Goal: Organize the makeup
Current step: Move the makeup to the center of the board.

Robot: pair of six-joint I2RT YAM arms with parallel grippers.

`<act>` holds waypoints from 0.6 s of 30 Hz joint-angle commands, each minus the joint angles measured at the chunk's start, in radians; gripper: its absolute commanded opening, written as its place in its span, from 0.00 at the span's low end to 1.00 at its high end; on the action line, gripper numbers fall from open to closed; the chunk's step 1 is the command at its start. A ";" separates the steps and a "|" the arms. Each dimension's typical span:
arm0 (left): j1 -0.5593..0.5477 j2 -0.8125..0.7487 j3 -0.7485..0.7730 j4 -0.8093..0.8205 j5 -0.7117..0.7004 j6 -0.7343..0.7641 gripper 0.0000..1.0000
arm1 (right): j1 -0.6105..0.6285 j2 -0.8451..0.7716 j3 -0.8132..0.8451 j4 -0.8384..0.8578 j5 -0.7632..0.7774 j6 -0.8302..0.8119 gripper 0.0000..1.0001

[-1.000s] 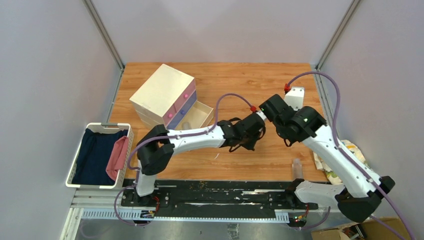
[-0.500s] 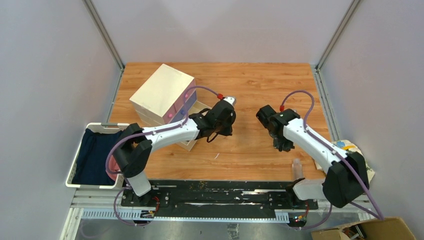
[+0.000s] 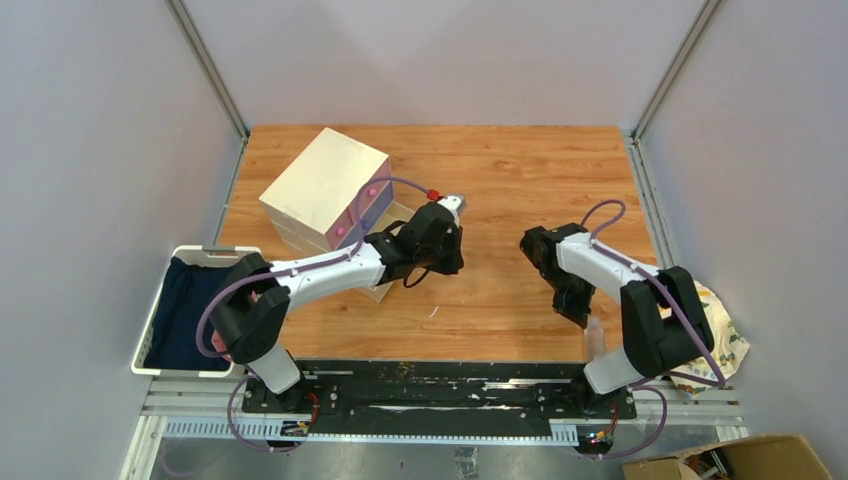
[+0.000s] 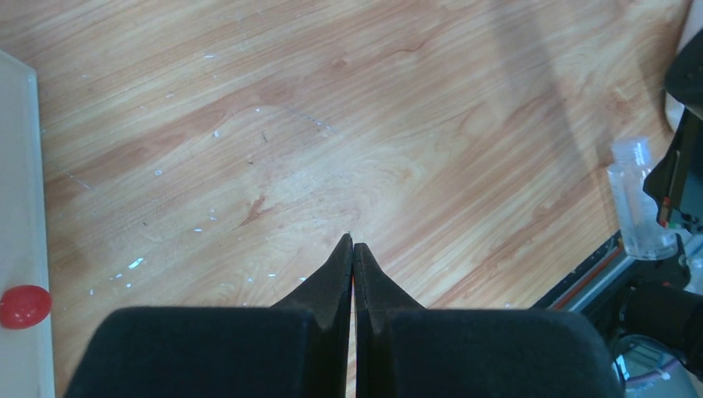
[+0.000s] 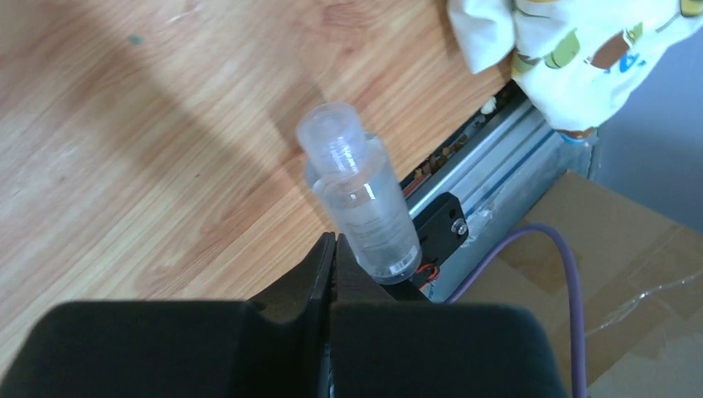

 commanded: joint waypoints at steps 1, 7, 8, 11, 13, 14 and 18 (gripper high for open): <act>0.006 -0.047 -0.032 0.051 0.048 0.013 0.00 | -0.066 -0.021 -0.014 -0.096 0.079 0.106 0.00; 0.006 -0.091 -0.061 0.057 0.073 0.009 0.00 | -0.113 -0.015 0.068 -0.208 0.097 0.152 0.00; 0.006 -0.099 -0.069 0.061 0.081 0.006 0.00 | -0.134 -0.005 0.078 -0.221 0.107 0.153 0.00; 0.006 -0.132 -0.098 0.074 0.100 -0.001 0.00 | -0.155 0.056 0.096 -0.248 0.122 0.159 0.00; 0.006 -0.157 -0.110 0.069 0.092 0.002 0.00 | -0.160 0.107 0.093 -0.251 0.099 0.161 0.00; 0.006 -0.168 -0.117 0.068 0.091 0.004 0.00 | -0.161 0.125 0.085 -0.235 0.079 0.156 0.00; 0.008 -0.216 -0.135 0.067 0.100 0.009 0.00 | -0.165 0.180 0.030 -0.145 0.015 0.158 0.00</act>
